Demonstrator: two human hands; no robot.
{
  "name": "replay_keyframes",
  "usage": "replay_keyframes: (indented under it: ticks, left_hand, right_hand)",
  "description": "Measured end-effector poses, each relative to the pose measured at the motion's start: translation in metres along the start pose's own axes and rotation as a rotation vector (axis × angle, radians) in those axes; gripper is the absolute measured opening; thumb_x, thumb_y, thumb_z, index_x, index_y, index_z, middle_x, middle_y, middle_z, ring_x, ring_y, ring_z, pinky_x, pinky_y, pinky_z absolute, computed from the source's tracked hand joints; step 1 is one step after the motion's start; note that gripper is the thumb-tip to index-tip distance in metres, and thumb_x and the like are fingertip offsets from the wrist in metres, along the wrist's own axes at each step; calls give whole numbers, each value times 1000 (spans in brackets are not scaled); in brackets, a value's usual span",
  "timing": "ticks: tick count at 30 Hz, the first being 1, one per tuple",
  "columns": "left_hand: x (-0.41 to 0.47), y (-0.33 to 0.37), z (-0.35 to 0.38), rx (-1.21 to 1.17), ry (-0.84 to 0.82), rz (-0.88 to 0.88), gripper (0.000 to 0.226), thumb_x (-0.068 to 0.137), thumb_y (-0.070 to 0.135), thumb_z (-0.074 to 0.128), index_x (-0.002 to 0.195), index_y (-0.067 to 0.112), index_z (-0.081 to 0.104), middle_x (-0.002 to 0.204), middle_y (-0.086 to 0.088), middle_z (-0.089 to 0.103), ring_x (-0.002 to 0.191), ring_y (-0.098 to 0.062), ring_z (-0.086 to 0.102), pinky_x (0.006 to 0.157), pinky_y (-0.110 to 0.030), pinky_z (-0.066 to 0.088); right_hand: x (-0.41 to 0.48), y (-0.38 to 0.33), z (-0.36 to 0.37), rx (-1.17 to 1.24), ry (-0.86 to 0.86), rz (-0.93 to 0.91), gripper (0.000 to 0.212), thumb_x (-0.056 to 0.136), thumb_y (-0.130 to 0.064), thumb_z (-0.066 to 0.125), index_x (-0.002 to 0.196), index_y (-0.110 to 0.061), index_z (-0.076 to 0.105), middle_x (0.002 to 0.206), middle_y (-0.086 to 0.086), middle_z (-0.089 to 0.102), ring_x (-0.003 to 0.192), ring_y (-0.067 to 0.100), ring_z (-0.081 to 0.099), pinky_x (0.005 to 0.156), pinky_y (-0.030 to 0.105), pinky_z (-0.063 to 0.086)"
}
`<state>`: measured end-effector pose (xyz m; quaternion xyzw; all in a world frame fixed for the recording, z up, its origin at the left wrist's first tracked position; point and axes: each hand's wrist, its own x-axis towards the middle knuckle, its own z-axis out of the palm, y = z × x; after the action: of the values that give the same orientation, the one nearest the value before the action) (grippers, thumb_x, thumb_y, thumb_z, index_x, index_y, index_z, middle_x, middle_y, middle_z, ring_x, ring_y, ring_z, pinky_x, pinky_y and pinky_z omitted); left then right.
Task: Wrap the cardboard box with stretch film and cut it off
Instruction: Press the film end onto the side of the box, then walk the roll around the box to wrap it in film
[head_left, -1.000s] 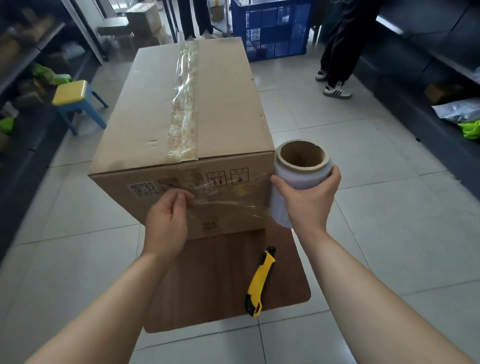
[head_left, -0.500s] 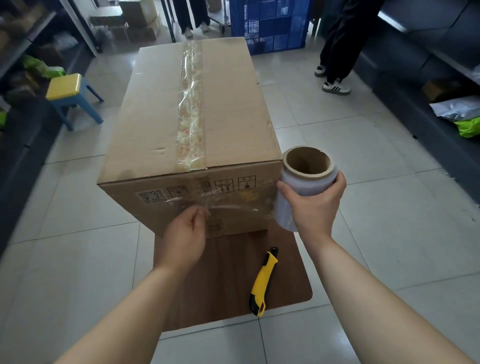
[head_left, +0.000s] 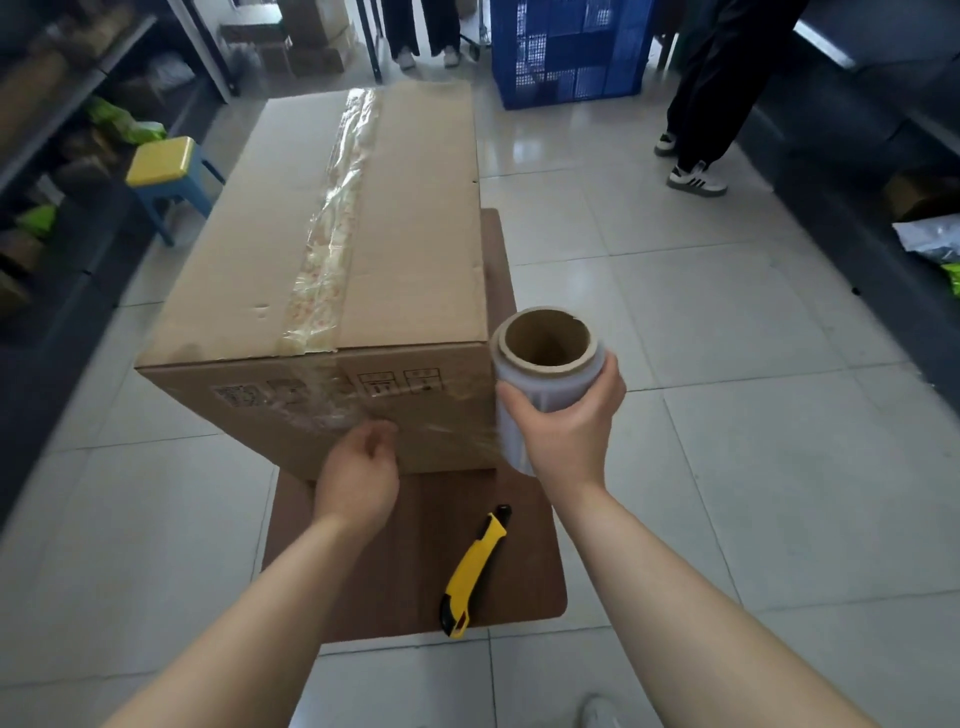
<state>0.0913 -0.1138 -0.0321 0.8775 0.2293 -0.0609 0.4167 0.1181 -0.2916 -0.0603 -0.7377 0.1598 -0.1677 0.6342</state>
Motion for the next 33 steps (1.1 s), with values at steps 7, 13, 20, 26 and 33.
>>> replay_keyframes:
  ticks: [7,13,20,26,33]
  left_hand:
    - [-21,48,-17,197,29,54,19,94,19,53,99,14,71,90,-3,70,72,-18,58,60,-27,41]
    - [-40,136,-23,-214,-122,213,14,93,7,59,85,8,70,81,-16,73,70,-23,69,68,-34,60]
    - [-10,211,19,-137,-405,-29,30,94,19,58,107,-8,63,101,-20,70,87,-24,70,72,-25,59]
    - [17,219,45,39,-528,-197,48,91,29,62,115,-13,60,105,-23,68,96,-29,68,90,-37,55]
    - [19,222,61,132,-606,-270,48,91,37,61,110,-7,61,86,-14,67,76,-23,67,75,-34,57]
  right_hand:
    - [8,-4,-11,30,-53,-7,101,58,-30,92,140,-8,36,139,6,39,135,21,35,111,38,37]
    - [10,-6,-15,65,-72,2,102,55,-31,94,137,-10,37,136,5,39,131,19,36,109,40,38]
    - [10,-5,-12,87,-68,15,105,52,-45,89,137,-18,33,135,-4,35,130,16,36,108,44,40]
    - [10,-3,-14,88,-82,16,105,52,-47,89,136,-24,30,131,-12,31,127,11,35,106,42,42]
    - [9,0,-12,112,-81,3,105,53,-48,89,136,-28,27,135,-11,30,130,14,35,105,44,44]
